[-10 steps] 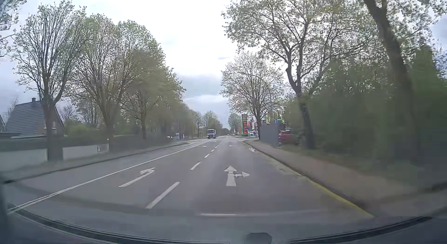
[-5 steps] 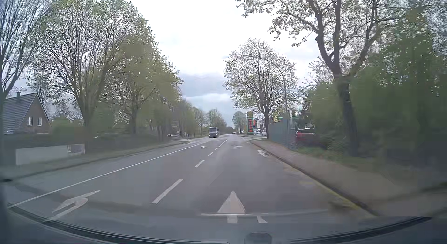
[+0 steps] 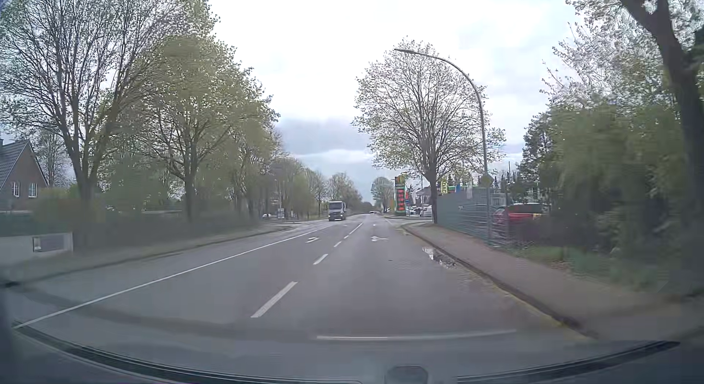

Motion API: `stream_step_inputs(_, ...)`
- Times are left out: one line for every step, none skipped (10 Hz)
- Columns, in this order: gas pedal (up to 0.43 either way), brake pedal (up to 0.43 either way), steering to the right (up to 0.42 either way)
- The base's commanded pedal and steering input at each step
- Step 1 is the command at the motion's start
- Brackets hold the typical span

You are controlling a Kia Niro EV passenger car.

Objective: Follow the waypoints while adhering to traffic rules and regulations

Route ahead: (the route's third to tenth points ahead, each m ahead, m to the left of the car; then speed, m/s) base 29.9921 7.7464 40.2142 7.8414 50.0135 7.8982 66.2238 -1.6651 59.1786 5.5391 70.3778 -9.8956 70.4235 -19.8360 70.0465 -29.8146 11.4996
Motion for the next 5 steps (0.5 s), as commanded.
stream_step_inputs(0.130,0.000,-0.007)
stream_step_inputs(0.110,0.000,-0.004)
stream_step_inputs(0.087,0.000,-0.003)
stream_step_inputs(0.087,0.000,-0.003)
stream_step_inputs(0.079,0.000,-0.003)
